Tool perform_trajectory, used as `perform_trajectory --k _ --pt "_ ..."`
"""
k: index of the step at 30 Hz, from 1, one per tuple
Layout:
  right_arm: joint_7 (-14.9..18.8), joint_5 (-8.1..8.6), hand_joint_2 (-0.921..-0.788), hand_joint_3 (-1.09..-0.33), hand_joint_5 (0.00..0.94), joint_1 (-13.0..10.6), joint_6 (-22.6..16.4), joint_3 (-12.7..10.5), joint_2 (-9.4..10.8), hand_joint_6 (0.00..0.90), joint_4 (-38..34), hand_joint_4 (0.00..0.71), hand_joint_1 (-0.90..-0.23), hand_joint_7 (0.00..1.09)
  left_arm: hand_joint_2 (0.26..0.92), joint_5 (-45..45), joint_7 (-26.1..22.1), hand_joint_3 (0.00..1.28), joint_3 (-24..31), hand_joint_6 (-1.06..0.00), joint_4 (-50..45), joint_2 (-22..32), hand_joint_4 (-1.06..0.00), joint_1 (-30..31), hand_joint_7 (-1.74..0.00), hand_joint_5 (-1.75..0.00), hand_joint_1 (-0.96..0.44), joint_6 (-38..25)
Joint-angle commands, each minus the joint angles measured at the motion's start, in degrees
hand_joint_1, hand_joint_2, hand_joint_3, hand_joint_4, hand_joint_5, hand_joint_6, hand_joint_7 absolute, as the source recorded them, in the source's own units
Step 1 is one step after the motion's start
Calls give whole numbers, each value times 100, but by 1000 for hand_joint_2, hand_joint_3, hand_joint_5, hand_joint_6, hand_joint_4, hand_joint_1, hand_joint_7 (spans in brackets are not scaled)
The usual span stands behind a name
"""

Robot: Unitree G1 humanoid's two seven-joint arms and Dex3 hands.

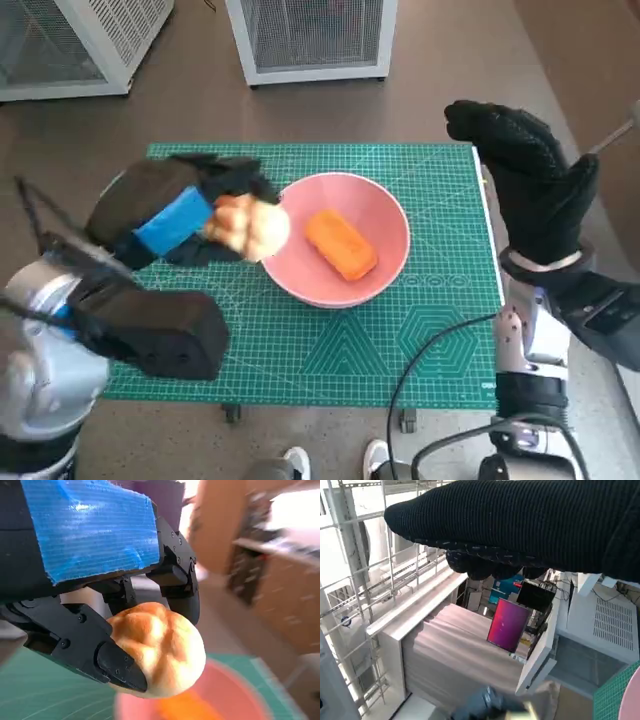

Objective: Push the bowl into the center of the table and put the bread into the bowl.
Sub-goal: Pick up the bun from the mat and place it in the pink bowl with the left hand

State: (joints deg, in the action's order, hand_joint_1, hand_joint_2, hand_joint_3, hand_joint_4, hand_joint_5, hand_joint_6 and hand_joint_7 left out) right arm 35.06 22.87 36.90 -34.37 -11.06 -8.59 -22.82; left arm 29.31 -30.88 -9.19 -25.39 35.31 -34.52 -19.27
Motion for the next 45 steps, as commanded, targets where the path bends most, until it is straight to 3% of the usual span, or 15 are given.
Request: perform_trajectory --k 1,9,15,20,27,29,30,31,32,33,35,38,45 --pt "45 35 -921 -746 0 -136 -15 -3 -3 168 -73 206 -669 182 870 67 217 14 -308 -813 488 -327 -864 -455 -866 -1078 3 355" --pt "72 64 -921 -754 0 -198 -34 -30 -45 170 -46 202 -663 177 880 93 477 32 -761 -836 1535 -856 -781 -973 -770 -1230 4 992" --pt "72 64 -921 -755 0 -231 -39 -49 -69 170 -20 202 -663 173 894 102 546 39 -981 -762 2263 -1174 -762 -1190 -875 -1233 3 1235" --pt "61 58 -921 -754 0 -250 -40 -61 -80 170 -2 203 -665 168 911 182 516 35 -1145 -667 2712 -1348 -765 -1320 -1097 -1112 2 1279" --pt "48 57 -921 -752 0 -276 -26 -80 -98 172 27 197 -673 163 917 217 412 33 -1194 -646 2911 -1470 -763 -1295 -1151 -1080 2 1168" --pt "39 49 -921 -752 0 -287 -24 -82 -99 172 44 195 -675 161 919 221 294 78 -1197 -565 2866 -1465 -737 -1253 -1187 -1146 2 1030" --pt "35 46 -921 -752 0 -290 -23 -82 -99 172 51 194 -675 160 904 226 234 77 -1199 -519 2838 -1461 -691 -1237 -1084 -1039 10 963" --pt "33 44 -921 -752 0 -293 -23 -84 -99 172 54 193 -675 159 885 252 121 72 -1223 -495 2792 -1452 -667 -1228 -851 -802 26 836" --pt "31 42 -921 -752 0 -295 -22 -85 -98 171 55 192 -676 158 858 274 41 56 -1239 -439 2758 -1447 -564 -1222 -602 -535 19 743" --pt "27 39 -921 -753 0 -296 -20 -85 -96 171 60 192 -676 158 849 317 -88 49 -1275 -426 2709 -1438 -531 -1226 -501 -432 16 594" --pt "22 33 -921 -753 0 -296 -18 -86 -93 171 63 191 -676 156 800 392 -280 24 -1330 -325 2621 -1415 -323 -1239 -221 -177 -21 369" --pt "14 21 -921 -754 0 -290 -21 -85 -84 171 57 190 -676 154 770 512 -486 9 -1385 -262 2480 -1360 -180 -1259 -80 -59 -95 154" --pt "-21 -20 -921 -755 0 -277 -30 -68 -65 172 53 190 -676 151 758 518 -444 2 -1318 -214 2464 -1303 -61 -1216 -8 -7 -247 280"
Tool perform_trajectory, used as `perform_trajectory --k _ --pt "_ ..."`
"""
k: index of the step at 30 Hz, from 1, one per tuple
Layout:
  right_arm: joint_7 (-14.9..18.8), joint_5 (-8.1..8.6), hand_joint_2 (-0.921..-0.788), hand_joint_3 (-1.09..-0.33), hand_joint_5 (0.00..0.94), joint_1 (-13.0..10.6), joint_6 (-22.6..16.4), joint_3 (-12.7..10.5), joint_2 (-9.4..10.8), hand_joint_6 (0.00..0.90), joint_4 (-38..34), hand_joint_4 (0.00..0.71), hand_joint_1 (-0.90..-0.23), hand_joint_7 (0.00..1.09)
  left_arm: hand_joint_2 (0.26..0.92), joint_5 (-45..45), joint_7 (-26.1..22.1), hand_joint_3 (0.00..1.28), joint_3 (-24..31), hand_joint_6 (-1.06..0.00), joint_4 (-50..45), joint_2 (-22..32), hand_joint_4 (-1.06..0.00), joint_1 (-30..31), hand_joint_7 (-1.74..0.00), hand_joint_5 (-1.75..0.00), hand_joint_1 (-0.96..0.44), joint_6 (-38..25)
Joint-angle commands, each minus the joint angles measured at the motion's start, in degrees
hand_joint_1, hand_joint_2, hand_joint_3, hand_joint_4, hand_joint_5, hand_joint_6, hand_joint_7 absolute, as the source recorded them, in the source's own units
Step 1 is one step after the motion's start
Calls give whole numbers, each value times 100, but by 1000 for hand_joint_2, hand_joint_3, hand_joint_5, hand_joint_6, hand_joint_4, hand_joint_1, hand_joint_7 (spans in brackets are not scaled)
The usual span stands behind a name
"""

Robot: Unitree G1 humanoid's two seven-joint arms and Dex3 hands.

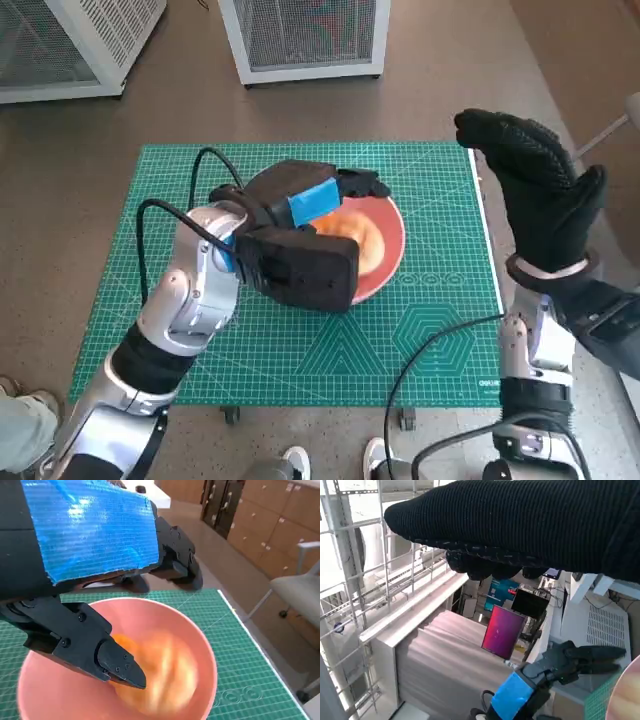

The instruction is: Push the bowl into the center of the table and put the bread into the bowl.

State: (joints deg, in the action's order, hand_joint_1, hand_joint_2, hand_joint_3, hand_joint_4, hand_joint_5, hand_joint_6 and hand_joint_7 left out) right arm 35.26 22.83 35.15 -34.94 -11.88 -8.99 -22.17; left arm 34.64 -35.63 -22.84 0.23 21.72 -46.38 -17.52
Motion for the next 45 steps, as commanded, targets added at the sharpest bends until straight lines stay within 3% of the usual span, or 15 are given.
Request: perform_trajectory --k 1,9,16,22,28,35,45 --pt "-46 -22 -921 -755 0 -101 27 16 -23 172 -11 190 -676 151 758 -49 51 2 77 -206 -92 63 -46 -15 -5 -4 -269 149" --pt "-93 -66 -921 -754 1 -88 27 47 -6 175 17 191 -676 148 752 -674 228 0 561 -177 168 246 -2 111 -1 1 -270 841" --pt "-149 -98 -921 -758 1 -84 54 96 15 173 67 192 -675 143 748 -1739 210 2 1457 -153 384 404 1 233 0 1 -228 1229" --pt "-231 -130 -921 -761 0 -62 120 141 8 167 120 190 -670 138 805 -2931 605 28 2442 -139 588 114 1 527 -1 1 -323 1875" --pt "-296 -144 -921 -762 0 -25 197 159 -13 165 160 188 -669 137 903 -3917 1025 95 3124 -151 930 -334 -26 791 -8 -11 -484 2664" --pt "-356 -153 -921 -763 1 35 286 176 -34 168 191 188 -666 139 920 -4448 1263 261 3503 -186 1577 -558 -160 931 -26 -50 -589 3473" --pt "-423 -240 -921 -771 0 210 375 185 -75 172 74 188 -663 143 921 -4752 1438 389 3648 -194 1641 -713 -214 1189 -23 -31 -632 3888"
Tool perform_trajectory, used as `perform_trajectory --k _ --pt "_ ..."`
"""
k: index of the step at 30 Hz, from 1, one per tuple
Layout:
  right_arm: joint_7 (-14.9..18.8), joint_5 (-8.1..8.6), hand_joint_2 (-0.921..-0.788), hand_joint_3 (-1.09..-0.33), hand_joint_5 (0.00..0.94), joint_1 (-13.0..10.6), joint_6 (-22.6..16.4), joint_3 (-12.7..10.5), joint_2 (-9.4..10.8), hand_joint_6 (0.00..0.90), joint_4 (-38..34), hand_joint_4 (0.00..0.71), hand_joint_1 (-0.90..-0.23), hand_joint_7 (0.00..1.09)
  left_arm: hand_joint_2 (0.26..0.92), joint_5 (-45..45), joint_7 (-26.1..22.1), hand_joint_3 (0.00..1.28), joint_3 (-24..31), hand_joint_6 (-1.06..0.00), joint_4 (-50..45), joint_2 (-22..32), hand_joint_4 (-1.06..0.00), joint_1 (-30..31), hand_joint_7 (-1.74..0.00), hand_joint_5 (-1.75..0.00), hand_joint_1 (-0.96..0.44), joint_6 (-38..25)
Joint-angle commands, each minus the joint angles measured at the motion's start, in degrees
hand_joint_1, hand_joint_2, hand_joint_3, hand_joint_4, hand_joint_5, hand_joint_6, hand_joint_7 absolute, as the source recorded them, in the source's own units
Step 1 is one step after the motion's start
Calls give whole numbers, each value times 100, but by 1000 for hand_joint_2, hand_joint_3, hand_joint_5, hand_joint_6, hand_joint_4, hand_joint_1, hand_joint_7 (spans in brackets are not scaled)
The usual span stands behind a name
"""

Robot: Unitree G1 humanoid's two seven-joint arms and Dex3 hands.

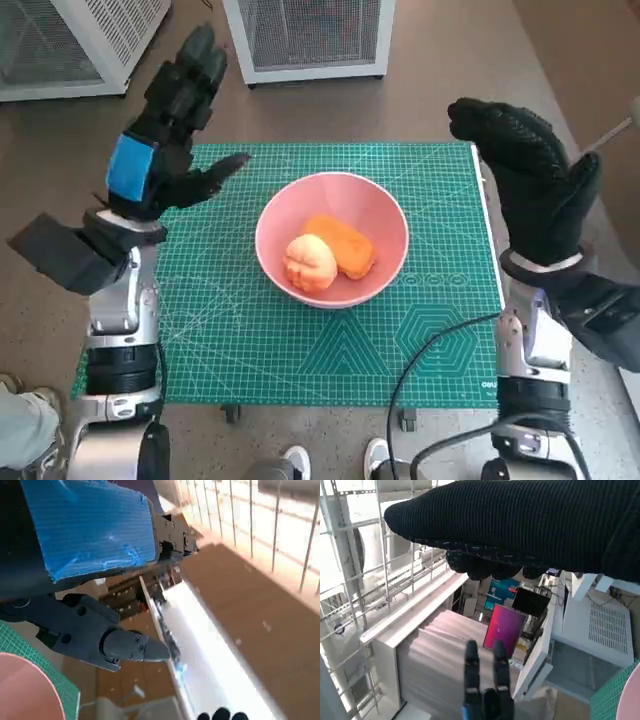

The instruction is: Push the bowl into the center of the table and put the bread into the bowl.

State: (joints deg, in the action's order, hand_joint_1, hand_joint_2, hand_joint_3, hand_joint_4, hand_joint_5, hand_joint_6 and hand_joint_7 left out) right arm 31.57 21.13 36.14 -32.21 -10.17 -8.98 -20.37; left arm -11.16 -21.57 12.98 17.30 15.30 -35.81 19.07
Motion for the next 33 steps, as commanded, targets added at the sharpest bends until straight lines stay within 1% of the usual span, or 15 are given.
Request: perform_trajectory --k 1,6,13,22,33 --pt "-70 -91 -921 -774 0 132 112 14 -77 171 -130 187 -662 143 921 -240 -2 405 72 -194 -87 -86 -212 165 -22 -27 -633 248" --pt "-160 -183 -921 -789 0 186 171 18 -83 164 -179 185 -652 144 921 -419 -98 459 54 -195 -170 -109 -198 276 -20 -12 -634 336" --pt "-295 -259 -921 -803 0 167 294 20 -105 157 -119 183 -642 147 921 -592 -351 493 33 -204 -98 -63 -190 347 -23 -4 -643 506" --pt "-430 -316 -921 -812 0 164 435 21 -126 149 -31 182 -631 153 921 -623 -521 503 18 -213 18 -28 -191 364 -26 -3 -658 614" --pt "-456 -312 -921 -812 0 170 523 25 -168 140 8 177 -632 155 921 -590 -600 505 -35 -207 -5 -17 -193 419 -20 -3 -674 642"
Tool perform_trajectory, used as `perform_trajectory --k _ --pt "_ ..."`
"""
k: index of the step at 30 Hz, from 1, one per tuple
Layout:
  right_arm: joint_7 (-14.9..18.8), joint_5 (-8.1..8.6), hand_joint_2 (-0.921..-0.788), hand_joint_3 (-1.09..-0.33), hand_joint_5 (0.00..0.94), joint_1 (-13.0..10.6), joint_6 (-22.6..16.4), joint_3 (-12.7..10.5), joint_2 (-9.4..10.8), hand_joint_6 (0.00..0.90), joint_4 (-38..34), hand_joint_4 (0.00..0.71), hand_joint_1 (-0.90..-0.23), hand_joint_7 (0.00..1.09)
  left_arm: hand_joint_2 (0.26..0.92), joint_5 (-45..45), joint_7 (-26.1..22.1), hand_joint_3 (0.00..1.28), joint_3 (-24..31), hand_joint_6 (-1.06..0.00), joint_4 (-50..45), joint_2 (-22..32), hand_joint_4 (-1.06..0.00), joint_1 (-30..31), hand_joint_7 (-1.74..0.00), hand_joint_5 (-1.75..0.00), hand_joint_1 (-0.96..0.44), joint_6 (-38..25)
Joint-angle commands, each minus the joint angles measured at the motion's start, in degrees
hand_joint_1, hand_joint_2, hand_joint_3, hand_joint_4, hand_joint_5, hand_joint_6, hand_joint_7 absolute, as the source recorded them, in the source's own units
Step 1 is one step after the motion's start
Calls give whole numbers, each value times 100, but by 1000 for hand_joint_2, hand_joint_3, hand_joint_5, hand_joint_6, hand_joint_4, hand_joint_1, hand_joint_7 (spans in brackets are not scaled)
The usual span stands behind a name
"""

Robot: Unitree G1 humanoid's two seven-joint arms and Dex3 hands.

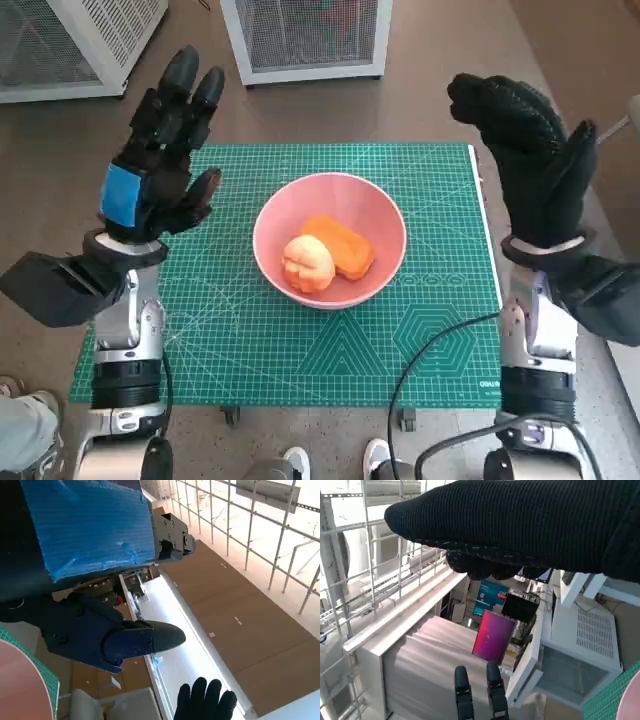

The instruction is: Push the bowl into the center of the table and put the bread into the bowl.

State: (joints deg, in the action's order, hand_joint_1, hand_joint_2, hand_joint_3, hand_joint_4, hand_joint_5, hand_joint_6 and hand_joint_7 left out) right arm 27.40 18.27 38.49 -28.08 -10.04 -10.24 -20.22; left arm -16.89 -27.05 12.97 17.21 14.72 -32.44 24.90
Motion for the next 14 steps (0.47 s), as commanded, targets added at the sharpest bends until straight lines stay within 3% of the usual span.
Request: perform_trajectory --k 1,14 --pt "-37 -24 -921 -811 0 -64 115 10 -43 140 -8 177 -632 156 921 -18 -57 505 -38 -207 -7 42 -194 88 -20 -3 -675 55" --pt "-97 -32 -921 -807 0 -33 238 20 -32 137 51 174 -632 161 921 32 -94 500 -78 -209 16 105 -195 123 -19 -2 -680 85"
